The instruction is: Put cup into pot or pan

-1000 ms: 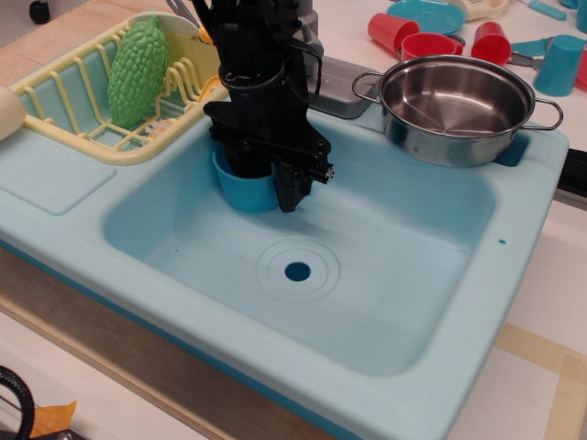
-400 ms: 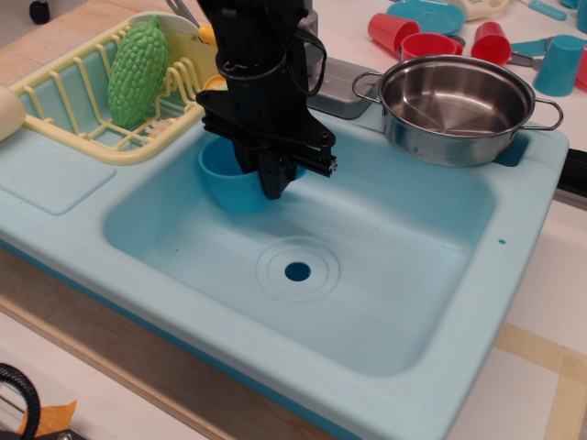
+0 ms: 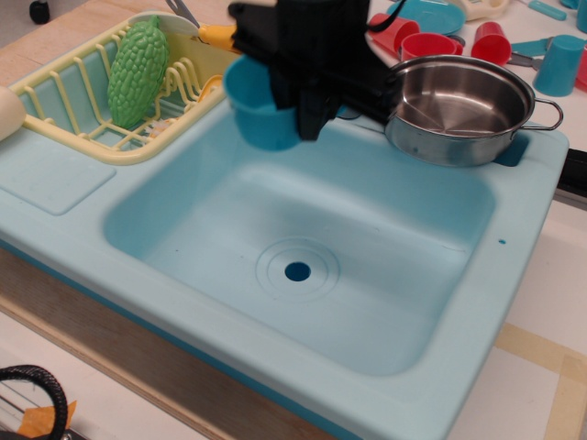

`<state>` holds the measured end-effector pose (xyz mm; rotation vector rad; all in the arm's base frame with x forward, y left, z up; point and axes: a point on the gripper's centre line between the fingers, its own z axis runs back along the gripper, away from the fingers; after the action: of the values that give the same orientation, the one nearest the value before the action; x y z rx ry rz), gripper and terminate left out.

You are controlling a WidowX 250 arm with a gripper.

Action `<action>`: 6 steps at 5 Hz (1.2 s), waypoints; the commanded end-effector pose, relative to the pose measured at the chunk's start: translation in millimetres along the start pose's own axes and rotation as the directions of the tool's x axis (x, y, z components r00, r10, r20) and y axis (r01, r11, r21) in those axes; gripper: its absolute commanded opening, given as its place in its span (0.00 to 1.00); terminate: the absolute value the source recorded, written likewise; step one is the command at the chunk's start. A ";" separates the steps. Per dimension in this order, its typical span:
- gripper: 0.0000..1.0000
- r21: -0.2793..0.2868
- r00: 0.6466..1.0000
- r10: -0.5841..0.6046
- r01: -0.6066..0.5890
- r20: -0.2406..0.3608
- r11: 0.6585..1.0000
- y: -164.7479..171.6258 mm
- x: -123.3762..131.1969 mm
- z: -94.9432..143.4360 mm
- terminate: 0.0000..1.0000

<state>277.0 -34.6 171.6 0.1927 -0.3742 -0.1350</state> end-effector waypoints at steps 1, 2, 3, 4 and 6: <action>0.00 -0.017 0.964 -0.174 0.181 0.202 0.983 -27.3 56.5 39.9 0.00; 0.00 -0.097 0.935 -0.269 0.298 0.232 0.950 -47.9 85.9 38.8 0.00; 0.00 -0.150 0.932 -0.304 0.335 0.197 0.930 -57.0 99.4 33.7 0.00; 1.00 -0.246 0.950 -0.297 0.311 0.093 0.918 -53.1 98.5 21.0 0.00; 1.00 -0.266 0.954 -0.296 0.298 0.049 0.917 -51.4 100.5 17.9 0.00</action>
<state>355.1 -105.3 197.0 -0.0214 -0.2845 -0.4874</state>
